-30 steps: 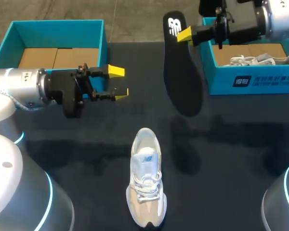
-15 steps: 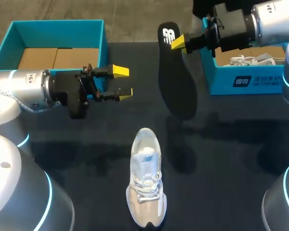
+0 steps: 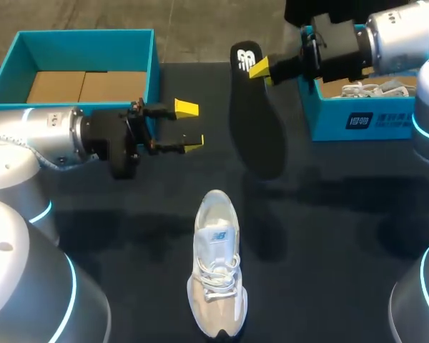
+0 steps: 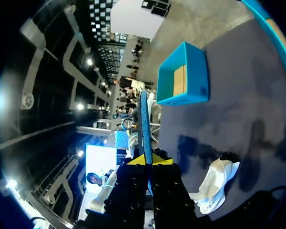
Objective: Take the shoe out of the shoebox, open the shoe tongue, remove and reinsert the insole, then place the shoe into the shoebox
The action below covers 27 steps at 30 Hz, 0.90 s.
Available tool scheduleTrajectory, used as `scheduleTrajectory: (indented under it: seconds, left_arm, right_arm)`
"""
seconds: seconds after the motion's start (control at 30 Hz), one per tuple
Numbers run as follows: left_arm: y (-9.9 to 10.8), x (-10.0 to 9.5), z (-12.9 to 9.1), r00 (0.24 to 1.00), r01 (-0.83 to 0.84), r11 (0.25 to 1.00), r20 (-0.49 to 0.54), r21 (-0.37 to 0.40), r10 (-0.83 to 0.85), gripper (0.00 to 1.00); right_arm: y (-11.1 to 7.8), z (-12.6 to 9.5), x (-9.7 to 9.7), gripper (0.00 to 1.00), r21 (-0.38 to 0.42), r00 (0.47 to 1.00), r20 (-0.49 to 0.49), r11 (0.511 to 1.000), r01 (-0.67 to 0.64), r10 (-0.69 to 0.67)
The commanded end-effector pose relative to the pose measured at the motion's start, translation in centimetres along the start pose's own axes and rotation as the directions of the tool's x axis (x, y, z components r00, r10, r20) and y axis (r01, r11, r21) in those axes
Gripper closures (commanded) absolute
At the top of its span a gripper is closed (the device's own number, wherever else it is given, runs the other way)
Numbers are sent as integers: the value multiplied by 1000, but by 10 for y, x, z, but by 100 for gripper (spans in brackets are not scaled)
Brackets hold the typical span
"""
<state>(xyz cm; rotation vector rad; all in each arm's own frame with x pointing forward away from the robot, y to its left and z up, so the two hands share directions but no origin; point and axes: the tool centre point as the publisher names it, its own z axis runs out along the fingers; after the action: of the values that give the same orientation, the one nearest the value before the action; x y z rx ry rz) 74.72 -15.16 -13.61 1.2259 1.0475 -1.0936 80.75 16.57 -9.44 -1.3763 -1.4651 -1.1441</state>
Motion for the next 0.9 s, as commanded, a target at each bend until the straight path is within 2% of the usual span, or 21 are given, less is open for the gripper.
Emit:
scheduleTrajectory:
  seconds: [0.03,0.23,0.5,0.57,0.67,0.8,0.9]
  left_arm:
    - [6,5,11,1000,0,1000,10,11,0,0]
    - [11,5,19,1000,-14,1000,16,9,13,0]
    - [16,9,28,1000,-22,1000,18,18,22,0]
    - [18,11,31,1000,-22,1000,16,19,22,7]
    - [20,13,33,1000,-19,1000,19,21,18,10]
    - [22,14,36,1000,-19,1000,19,23,19,21]
    - [23,15,37,1000,-20,1000,21,24,20,23]
  right_arm:
    - [4,15,-5,100,-6,1000,-19,1000,-3,3]
    - [7,26,-9,100,-1,999,-15,999,-34,34]
    - [9,32,-16,100,-7,998,-22,998,-63,63]
    - [10,33,-17,100,-8,997,-25,998,-68,67]
    - [11,34,-18,100,-9,997,-31,997,-76,75]
    - [12,37,-19,100,-4,996,-34,997,-79,79]
    - [13,39,-19,100,-1,996,-37,997,-82,82]
